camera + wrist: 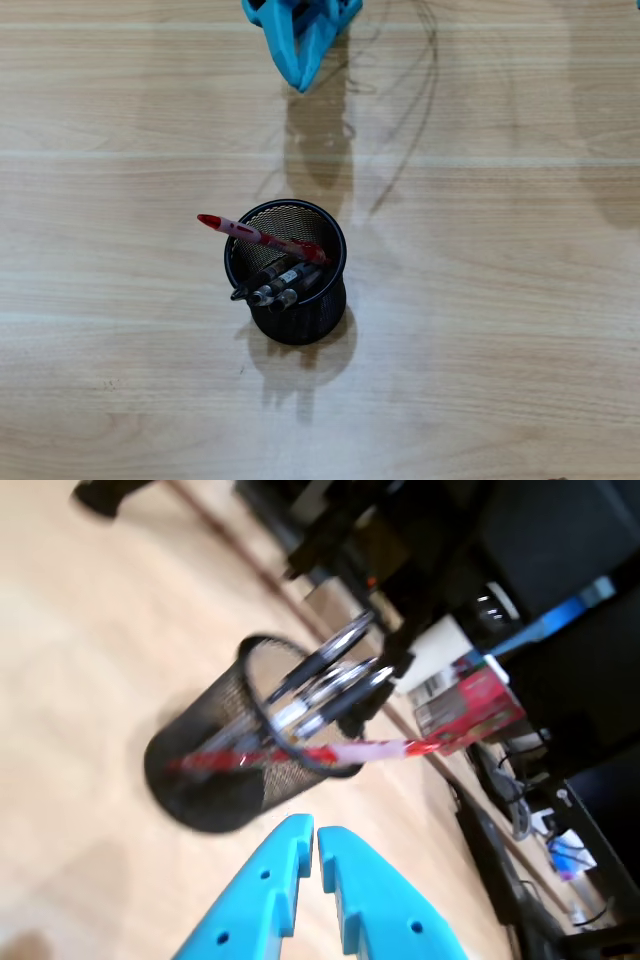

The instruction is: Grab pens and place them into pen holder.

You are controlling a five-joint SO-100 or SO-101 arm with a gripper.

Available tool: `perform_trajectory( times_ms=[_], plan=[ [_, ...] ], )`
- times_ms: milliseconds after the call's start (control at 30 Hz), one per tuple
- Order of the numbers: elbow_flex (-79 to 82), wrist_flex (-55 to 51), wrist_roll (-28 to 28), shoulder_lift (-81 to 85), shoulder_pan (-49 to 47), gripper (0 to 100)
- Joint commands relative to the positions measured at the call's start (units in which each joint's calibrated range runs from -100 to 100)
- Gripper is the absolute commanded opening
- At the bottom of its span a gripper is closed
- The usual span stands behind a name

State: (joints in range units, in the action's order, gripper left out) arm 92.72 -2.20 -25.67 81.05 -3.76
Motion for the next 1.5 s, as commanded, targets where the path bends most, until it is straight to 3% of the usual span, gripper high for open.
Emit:
perform_trajectory(
  times_ms=[0, 167, 667, 1467],
  plan=[
    [0.31, -12.7, 5.51, 4.85, 0.97, 2],
    [6.82, -18.98, 10.12, 9.35, 2.07, 2],
    [6.64, -49.05, 22.63, 18.52, 3.35, 2],
    [6.46, -49.69, 23.78, 18.52, 3.17, 3]
  ],
)
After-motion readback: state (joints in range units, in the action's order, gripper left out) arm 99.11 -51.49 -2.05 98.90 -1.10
